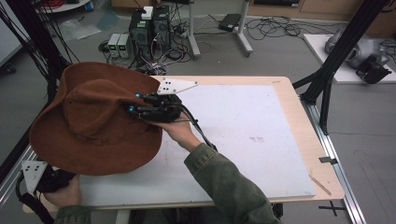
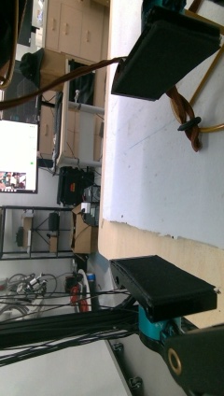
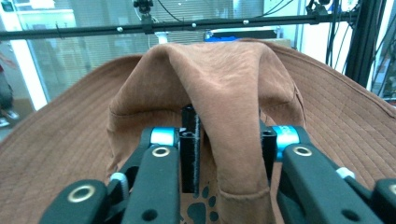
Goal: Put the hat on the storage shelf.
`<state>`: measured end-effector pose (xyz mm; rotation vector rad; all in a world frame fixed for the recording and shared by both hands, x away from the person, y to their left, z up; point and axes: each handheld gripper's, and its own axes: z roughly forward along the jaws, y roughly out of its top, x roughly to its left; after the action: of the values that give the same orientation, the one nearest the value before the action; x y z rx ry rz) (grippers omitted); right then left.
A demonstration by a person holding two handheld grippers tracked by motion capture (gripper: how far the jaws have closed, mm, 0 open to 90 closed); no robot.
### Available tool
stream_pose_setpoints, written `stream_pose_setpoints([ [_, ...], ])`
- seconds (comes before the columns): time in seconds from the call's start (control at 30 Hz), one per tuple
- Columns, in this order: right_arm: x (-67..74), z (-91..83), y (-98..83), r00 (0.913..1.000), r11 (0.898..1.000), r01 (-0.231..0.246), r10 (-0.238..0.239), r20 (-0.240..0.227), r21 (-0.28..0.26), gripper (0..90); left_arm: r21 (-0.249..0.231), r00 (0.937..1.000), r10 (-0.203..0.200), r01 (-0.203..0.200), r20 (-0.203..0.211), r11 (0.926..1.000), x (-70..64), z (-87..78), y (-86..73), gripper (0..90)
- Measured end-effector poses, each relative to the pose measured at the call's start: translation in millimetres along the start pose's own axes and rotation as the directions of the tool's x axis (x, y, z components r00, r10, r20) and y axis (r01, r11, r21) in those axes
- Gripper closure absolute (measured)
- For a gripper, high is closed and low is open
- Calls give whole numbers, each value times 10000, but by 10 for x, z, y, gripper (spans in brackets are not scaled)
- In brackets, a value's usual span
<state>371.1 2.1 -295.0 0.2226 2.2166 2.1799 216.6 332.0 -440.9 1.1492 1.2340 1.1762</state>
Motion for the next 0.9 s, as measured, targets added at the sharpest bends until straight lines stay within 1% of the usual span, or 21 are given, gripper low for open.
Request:
stream_pose_setpoints([
  [0.03, -11, -9, 4, 10000, 10000, -35, 35, -48, -12, 664, -6, 10000, -15, 15, 6, 10000, 1, -1, 0, 144],
  [0.1, -15, -11, 5, 10000, 10000, -82, 82, -54, -6, 655, -4, 10000, -27, 27, -17, 10000, 4, -2, -1, 144],
  [0.13, -27, -13, 3, 9999, 9999, -106, 107, -58, 22, 607, 11, 10000, -28, 28, -17, 10000, 5, -2, -1, 144],
  [0.17, -27, -13, 3, 9999, 9999, -106, 107, -58, 22, 607, 8, 10000, -27, 27, -18, 10000, 5, -2, -1, 144],
  [0.2, -34, -14, 2, 9999, 9999, -132, 132, -18, 29, 581, -2, 10000, -24, 24, -23, 10000, 4, -1, -1, 144],
  [0.3, -52, -28, 6, 9995, 9998, -176, 175, 263, 34, 431, -8, 10000, -13, 13, 4, 10000, 1, -1, -2, 144],
  [0.33, -58, -35, 11, 9997, 9998, -176, 177, 192, -21, 393, -10, 10000, -11, 11, 5, 10000, 1, -1, -2, 144],
  [0.37, -56, -41, 17, 9995, 9999, -116, 119, 289, -105, 340, 15, 10000, -13, 13, -8, 10000, 3, 1, -3, 144],
  [0.4, -56, -41, 17, 9995, 9999, -116, 119, 289, -105, 340, 15, 10000, -13, 13, -8, 10000, 3, 1, -3, 144],
  [0.43, -65, -62, 30, 9998, 9998, -133, 135, 134, -174, 306, 21, 10000, -19, 19, -10, 10000, 3, 1, -4, 144],
  [0.47, -70, -70, 34, 9999, 9997, -102, 105, 122, -218, 282, 22, 10000, -11, 11, -9, 10000, 2, 1, -3, 144],
  [0.5, -70, -70, 34, 9999, 9997, -102, 105, 122, -218, 282, 22, 10000, -11, 11, -9, 10000, 2, 1, -3, 144],
  [0.53, -80, -85, 39, 9998, 9995, -191, 192, 62, -269, 238, 27, 10000, 6, -6, 9, 10000, 1, 0, -3, 144],
  [0.6, -90, -99, 44, 9996, 9993, -215, 220, 177, -312, 213, 14, 10000, -18, 18, 14, 10000, -2, 2, -4, 144],
  [0.9, -90, -117, 50, 9995, 9993, -254, 258, 183, -260, 210, 33, 10000, -3, 3, 9, 10000, -1, 0, -4, 144],
])
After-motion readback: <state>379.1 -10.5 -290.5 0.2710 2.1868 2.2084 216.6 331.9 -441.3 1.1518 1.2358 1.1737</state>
